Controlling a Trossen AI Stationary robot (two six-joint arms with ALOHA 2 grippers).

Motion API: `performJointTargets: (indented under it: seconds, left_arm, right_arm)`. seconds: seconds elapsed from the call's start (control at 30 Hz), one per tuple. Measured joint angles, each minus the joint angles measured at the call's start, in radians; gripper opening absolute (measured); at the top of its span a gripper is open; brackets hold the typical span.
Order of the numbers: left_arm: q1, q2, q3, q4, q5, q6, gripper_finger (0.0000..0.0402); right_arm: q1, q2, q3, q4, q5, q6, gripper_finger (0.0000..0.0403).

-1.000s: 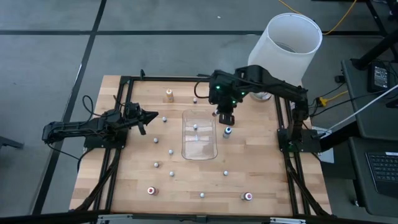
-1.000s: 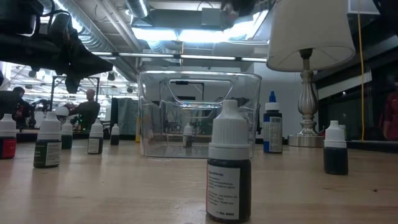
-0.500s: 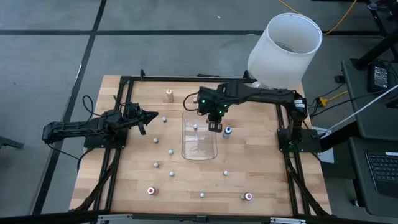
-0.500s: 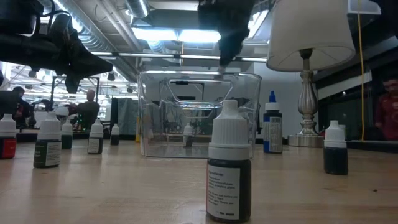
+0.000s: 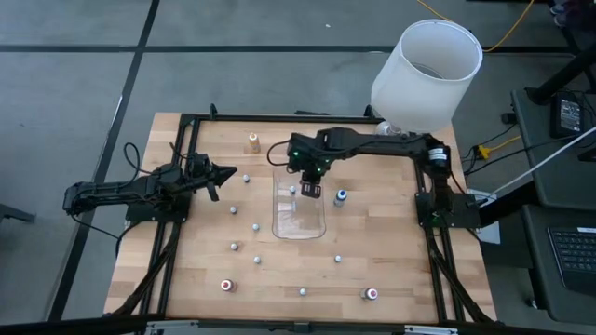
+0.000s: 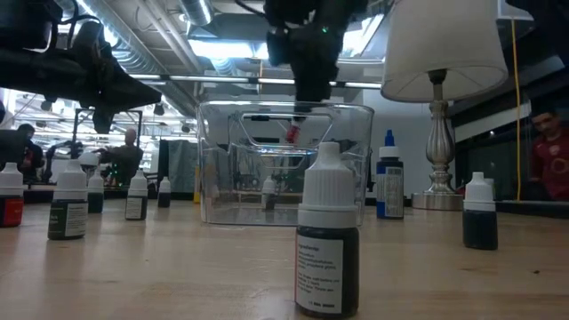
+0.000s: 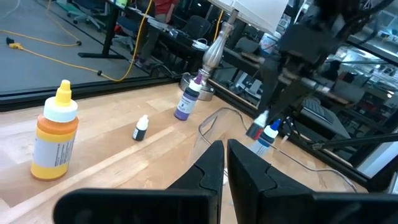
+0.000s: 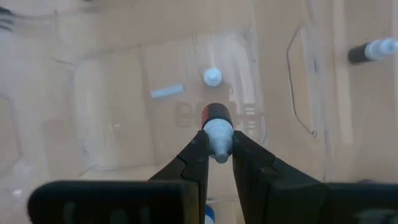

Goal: Pick & Place food coloring
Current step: Put the small red coloring into the transparent bin

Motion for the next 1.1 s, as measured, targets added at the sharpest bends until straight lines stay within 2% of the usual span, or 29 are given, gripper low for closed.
performJointTargets:
  seconds: [0.2,0.33,0.73,1.1]
  left_arm:
    - [0.000,0.000,0.000,0.000,-0.006,0.000,0.0018]
    - [0.000,0.000,0.000,0.000,-0.006,0.000,0.0018]
    - [0.000,0.000,0.000,0.000,-0.006,0.000,0.0018]
    - [0.000,0.000,0.000,0.000,-0.006,0.000,0.0018]
  right_arm:
    - [0.005,0.071,0.186,-0.155,0.078,-0.009,0.0060]
    - [0.011,0.134,0.248,-0.208,0.080,-0.048,0.0062]
    - [0.032,0.250,0.260,-0.237,0.076,-0.097,0.0061]
    - [0.032,0.319,0.261,-0.177,0.057,-0.109,0.0061]
